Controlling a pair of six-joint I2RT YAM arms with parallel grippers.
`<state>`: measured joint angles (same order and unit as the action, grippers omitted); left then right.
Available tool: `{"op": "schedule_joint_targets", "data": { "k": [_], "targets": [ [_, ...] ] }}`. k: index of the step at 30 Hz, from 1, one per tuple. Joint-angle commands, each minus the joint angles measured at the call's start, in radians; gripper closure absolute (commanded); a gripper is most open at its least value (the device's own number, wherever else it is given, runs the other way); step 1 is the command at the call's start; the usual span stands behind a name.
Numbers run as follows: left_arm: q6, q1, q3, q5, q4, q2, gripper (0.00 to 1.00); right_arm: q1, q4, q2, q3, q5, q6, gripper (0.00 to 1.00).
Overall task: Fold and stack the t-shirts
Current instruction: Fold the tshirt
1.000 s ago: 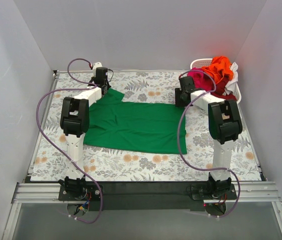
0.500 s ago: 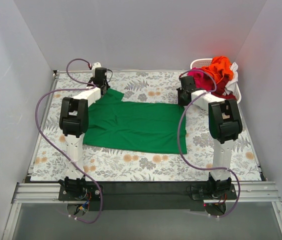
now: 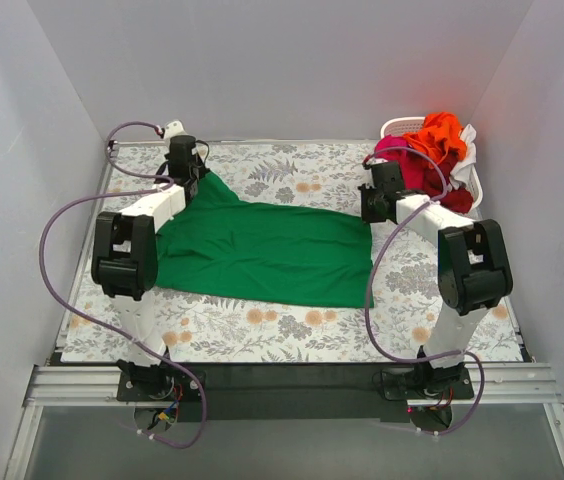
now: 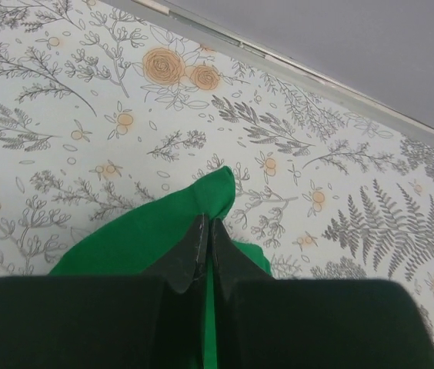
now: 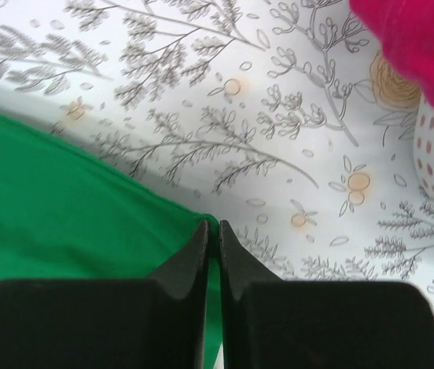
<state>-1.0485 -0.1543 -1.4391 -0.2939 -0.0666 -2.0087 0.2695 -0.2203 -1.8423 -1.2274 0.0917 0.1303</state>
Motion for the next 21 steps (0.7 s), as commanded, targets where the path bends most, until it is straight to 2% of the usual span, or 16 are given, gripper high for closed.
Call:
{"op": "schedule_joint_targets", "data": {
  "k": [1, 14, 21],
  "targets": [
    [-0.024, 0.002, 0.102, -0.002, -0.065, 0.154, 1.00, 0.022, 0.033, 0.100, 0.060, -0.041, -0.003, 0.99],
    [-0.080, 0.002, 0.457, -0.050, -0.151, 0.428, 1.00, 0.114, 0.036, 0.340, 0.258, 0.000, 0.009, 0.99],
    [-0.093, 0.004, 0.583, -0.111, -0.165, 0.591, 1.00, 0.139, 0.029, 0.468, 0.332, 0.037, 0.023, 0.99]
  ]
}}
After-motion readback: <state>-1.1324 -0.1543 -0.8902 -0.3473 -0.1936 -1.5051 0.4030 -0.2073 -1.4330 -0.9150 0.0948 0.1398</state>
